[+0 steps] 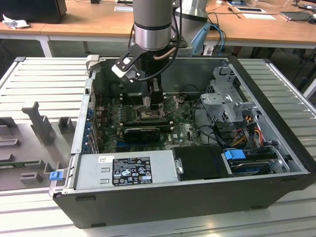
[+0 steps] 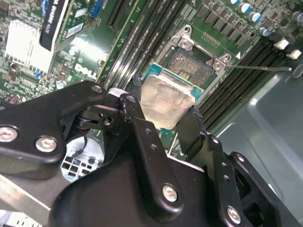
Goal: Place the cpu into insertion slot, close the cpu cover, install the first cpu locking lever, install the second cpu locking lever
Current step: 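Place the cpu into insertion slot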
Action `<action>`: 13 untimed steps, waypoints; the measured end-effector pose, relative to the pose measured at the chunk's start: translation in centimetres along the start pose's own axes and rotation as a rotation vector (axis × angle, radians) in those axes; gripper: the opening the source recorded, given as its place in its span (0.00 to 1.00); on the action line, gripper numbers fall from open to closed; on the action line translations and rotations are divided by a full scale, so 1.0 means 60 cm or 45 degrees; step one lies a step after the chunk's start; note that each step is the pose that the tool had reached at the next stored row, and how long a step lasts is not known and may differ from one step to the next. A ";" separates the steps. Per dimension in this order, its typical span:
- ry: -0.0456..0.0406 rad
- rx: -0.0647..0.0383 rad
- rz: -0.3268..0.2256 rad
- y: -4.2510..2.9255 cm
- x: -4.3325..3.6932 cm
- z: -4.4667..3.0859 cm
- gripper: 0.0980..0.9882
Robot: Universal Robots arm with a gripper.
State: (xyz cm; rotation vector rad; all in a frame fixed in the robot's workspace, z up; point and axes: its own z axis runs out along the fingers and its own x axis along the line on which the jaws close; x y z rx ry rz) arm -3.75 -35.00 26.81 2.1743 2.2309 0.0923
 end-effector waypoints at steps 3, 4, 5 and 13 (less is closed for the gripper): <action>0.000 0.000 0.013 0.000 0.005 0.009 0.49; 0.000 -0.001 0.016 0.000 0.005 0.011 0.49; -0.001 0.000 0.018 -0.001 0.005 0.013 0.49; -0.001 0.000 0.018 -0.002 0.010 0.031 0.49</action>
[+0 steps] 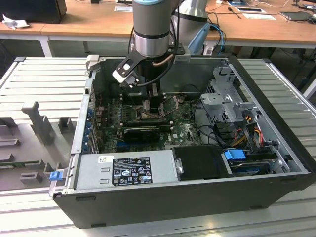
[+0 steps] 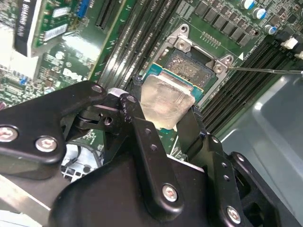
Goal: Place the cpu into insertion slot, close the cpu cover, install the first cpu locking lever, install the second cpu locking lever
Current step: 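Place the cpu into insertion slot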
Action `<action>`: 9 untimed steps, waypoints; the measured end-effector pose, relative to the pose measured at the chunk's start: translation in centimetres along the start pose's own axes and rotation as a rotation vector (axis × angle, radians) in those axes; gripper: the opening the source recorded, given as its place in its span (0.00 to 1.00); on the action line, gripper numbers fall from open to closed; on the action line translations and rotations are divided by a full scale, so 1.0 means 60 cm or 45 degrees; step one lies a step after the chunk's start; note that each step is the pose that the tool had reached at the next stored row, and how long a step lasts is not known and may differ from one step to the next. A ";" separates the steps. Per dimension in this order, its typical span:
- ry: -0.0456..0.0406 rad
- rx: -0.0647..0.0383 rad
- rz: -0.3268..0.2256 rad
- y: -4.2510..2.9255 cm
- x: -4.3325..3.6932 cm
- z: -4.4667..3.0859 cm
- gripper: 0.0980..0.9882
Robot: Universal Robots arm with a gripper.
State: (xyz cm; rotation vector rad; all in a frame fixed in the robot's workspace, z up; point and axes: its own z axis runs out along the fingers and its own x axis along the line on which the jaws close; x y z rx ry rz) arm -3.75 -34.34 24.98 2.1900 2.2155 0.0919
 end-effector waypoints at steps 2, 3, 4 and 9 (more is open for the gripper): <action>0.000 0.000 0.000 0.000 0.008 0.005 0.49; 0.000 0.000 0.000 0.000 0.012 0.007 0.49; 0.000 0.000 0.000 0.000 0.014 0.009 0.49; 0.000 0.000 0.000 -0.001 0.020 0.024 0.49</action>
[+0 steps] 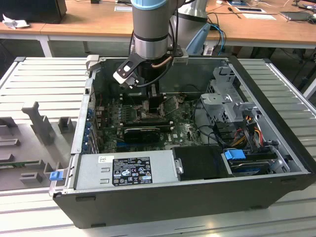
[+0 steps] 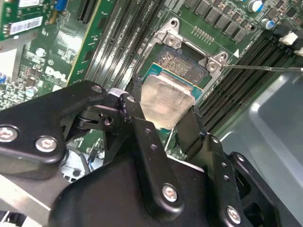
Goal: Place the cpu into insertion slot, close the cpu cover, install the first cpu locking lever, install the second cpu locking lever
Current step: 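Place the cpu into insertion slot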
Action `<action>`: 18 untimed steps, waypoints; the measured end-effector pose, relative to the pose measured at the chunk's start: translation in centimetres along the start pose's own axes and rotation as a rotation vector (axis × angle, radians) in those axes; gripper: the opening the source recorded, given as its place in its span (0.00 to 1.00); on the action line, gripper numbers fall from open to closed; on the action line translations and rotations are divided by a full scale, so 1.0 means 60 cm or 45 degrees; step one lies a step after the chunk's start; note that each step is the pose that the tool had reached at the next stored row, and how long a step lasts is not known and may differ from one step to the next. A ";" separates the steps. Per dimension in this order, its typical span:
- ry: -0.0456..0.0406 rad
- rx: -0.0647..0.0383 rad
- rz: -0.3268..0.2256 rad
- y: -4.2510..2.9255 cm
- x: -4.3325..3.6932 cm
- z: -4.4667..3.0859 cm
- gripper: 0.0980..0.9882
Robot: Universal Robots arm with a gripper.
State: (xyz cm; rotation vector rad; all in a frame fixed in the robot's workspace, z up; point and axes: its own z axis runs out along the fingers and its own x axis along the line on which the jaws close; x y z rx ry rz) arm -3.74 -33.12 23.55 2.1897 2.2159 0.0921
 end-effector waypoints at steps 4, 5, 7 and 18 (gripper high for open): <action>0.000 0.000 0.000 -0.001 0.000 0.010 0.49; 0.000 0.000 0.000 -0.001 0.000 0.011 0.49; 0.001 0.000 0.000 -0.001 0.000 0.012 0.49; 0.001 0.000 0.000 -0.001 0.000 0.017 0.49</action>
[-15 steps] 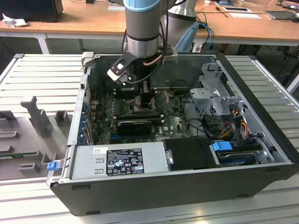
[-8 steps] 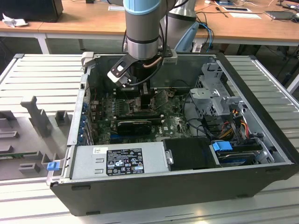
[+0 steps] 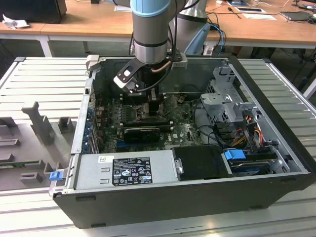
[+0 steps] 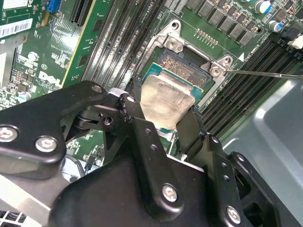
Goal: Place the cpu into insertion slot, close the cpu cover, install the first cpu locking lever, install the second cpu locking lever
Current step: 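Place the cpu into insertion slot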
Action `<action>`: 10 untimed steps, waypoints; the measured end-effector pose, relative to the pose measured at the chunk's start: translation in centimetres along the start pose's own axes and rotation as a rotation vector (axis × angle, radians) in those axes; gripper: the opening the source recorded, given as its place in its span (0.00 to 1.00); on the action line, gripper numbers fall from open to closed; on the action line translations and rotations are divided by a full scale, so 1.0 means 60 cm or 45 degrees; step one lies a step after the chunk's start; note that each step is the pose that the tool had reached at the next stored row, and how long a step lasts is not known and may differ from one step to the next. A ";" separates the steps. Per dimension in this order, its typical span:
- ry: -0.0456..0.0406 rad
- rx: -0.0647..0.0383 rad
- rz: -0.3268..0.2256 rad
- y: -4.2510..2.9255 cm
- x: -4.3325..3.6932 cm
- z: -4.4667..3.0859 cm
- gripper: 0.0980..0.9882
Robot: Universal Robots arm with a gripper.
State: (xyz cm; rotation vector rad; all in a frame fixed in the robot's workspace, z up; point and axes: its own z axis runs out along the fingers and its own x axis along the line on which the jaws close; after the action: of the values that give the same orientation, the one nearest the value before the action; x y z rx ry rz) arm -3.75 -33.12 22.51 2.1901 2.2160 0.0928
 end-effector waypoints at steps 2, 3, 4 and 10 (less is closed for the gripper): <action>0.000 0.000 0.000 0.000 0.000 0.003 0.49; 0.000 0.000 0.000 0.000 0.001 0.005 0.49; 0.000 0.000 0.000 -0.001 0.002 0.007 0.49; 0.000 0.000 0.000 -0.006 0.008 0.016 0.49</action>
State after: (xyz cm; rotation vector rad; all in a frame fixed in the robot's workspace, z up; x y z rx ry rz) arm -4.06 -32.60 21.54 2.1900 2.2159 0.0927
